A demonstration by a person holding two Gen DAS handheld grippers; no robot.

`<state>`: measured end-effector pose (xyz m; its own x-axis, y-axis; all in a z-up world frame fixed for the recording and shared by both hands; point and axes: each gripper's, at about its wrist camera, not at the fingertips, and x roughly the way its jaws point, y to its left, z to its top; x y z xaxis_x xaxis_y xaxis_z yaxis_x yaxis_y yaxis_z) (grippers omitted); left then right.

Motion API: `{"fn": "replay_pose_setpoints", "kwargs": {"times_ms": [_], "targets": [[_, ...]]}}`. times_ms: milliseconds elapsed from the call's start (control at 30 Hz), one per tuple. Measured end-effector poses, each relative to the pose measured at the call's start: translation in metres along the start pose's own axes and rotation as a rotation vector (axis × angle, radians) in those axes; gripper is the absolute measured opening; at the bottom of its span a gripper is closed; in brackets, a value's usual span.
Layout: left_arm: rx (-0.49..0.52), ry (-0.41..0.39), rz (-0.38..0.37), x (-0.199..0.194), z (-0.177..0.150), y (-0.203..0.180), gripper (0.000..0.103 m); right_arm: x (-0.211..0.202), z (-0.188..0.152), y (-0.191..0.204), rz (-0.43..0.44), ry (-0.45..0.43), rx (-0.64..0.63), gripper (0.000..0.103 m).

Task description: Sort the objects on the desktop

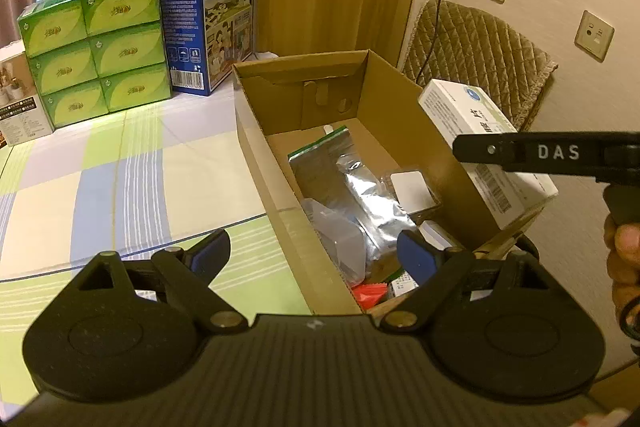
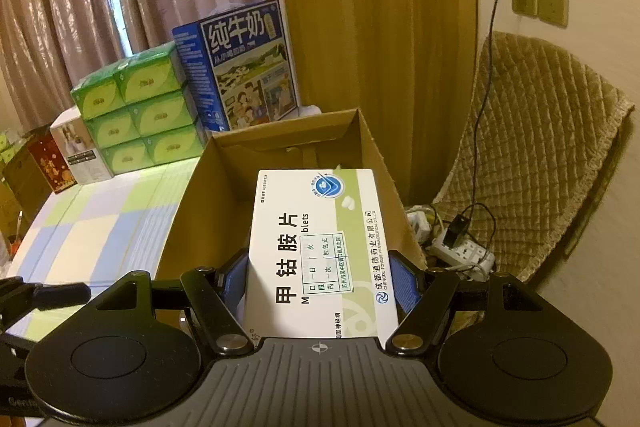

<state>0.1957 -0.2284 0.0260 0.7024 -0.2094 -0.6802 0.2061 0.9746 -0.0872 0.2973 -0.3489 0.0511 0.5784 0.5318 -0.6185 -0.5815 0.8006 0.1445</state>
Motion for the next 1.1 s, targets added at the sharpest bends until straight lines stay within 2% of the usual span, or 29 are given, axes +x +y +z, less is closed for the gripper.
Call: {"fn": "replay_pose_setpoints", "kwargs": {"times_ms": [67, 167, 267, 567, 800, 900, 1100], "targets": [[-0.004, 0.003, 0.002, 0.001, -0.001, 0.001, 0.088, 0.002, 0.003, -0.001, 0.012, -0.001, 0.01, 0.07], [-0.011, 0.004, 0.003, 0.0, -0.002, 0.002, 0.088, -0.003, 0.003, -0.004, -0.002, -0.025, 0.029, 0.084], [-0.02, 0.005, 0.003, -0.002, -0.004, 0.004, 0.089, -0.012, -0.002, -0.01, -0.01, -0.034, 0.049, 0.088], [-0.089, -0.041, -0.001, -0.031, -0.023, 0.007, 0.096, -0.061, -0.033, -0.026, -0.032, -0.035, 0.083, 0.094], [-0.135, -0.071, 0.053, -0.065, -0.045, 0.003, 0.102, -0.099, -0.059, -0.026, -0.048, -0.013, 0.078, 0.098], [-0.154, -0.065, 0.06, -0.079, -0.051, 0.0, 0.102, -0.113, -0.065, -0.022, -0.052, -0.006, 0.062, 0.101], [-0.164, -0.02, 0.115, -0.102, -0.058, -0.009, 0.102, -0.139, -0.071, -0.016, -0.06, -0.012, 0.06, 0.101]]}}
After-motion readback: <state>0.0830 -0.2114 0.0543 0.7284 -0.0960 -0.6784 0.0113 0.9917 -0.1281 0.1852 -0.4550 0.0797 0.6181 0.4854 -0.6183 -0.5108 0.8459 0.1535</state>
